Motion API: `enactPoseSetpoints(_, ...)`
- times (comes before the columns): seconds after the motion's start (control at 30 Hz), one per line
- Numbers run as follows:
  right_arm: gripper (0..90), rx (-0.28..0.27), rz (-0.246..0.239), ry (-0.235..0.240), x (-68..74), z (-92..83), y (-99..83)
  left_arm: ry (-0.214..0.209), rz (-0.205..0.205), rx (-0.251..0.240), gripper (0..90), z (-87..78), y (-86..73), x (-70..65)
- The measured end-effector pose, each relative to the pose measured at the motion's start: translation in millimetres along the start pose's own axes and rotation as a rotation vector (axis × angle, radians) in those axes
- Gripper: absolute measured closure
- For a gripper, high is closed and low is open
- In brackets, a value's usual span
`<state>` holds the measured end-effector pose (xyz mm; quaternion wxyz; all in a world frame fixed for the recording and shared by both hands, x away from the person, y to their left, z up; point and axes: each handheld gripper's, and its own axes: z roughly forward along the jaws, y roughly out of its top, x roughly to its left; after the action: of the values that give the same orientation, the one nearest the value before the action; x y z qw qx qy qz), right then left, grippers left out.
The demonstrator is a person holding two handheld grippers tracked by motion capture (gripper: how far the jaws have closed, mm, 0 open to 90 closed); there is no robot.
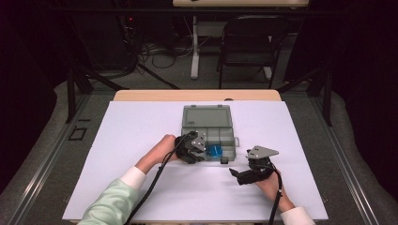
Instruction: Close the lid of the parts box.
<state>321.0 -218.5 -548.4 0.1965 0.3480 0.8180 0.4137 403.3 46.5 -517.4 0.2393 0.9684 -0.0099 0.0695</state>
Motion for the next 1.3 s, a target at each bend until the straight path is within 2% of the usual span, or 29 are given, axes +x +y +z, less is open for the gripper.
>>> enactPoseSetpoints(0.17, 0.0, 0.003, -0.001, 0.002, -0.2, -0.5, 0.2, -0.022, 0.03, 0.001, 75.0, 3.2, -0.4, 0.8)
enactPoseSetpoints(0.37, 0.0, 0.006, 0.0, 0.004, 0.0, 0.3, -0.3, -0.036, 0.076, 0.008, 79.4, 6.3, 1.2, 0.5)
enactPoseSetpoints(0.47, 0.0, 0.007, -0.004, 0.002, 0.6, -0.2, 0.1, -0.06, 0.095, 0.019, 83.1, 8.6, 0.9, 1.1)
enactPoseSetpoints(0.73, 0.0, 0.01, -0.003, 0.003, 0.2, 0.3, -0.1, -0.081, 0.16, 0.017, 84.5, 9.3, 0.8, 3.5)
enactPoseSetpoints(0.9, 0.0, 0.003, -0.003, -0.001, -0.2, 0.1, 0.1, -0.079, 0.195, 0.025, 84.3, 9.3, 1.5, 3.0)
enactPoseSetpoints(1.3, 0.0, 0.006, 0.001, -0.009, -2.5, 0.1, 1.3, -0.076, 0.209, 0.021, 84.3, 9.6, 1.2, 3.1)
